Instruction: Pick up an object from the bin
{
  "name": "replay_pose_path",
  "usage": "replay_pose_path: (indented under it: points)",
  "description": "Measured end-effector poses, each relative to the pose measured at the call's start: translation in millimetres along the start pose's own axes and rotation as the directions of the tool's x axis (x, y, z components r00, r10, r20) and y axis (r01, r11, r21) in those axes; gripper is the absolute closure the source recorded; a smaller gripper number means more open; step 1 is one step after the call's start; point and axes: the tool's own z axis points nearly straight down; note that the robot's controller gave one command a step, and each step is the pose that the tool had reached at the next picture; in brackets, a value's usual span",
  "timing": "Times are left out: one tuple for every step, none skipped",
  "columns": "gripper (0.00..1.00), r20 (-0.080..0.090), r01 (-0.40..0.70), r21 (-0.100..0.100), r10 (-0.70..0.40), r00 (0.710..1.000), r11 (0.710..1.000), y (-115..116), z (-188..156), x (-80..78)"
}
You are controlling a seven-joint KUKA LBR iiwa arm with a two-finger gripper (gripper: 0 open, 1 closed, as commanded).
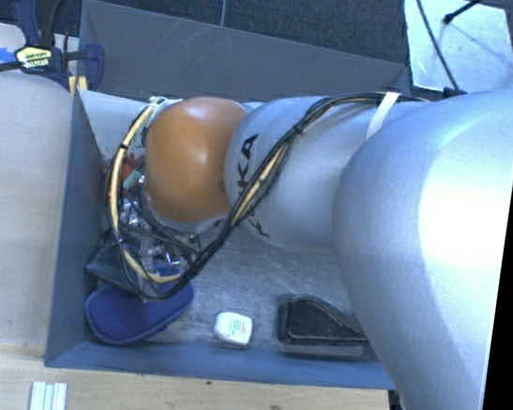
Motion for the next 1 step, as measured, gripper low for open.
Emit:
replay_pose_path:
  points:
    - [0.00, -0.001, -0.444, 0.005, 0.444, 0.896, 0.896, -44.4, 1.2, -35.8]
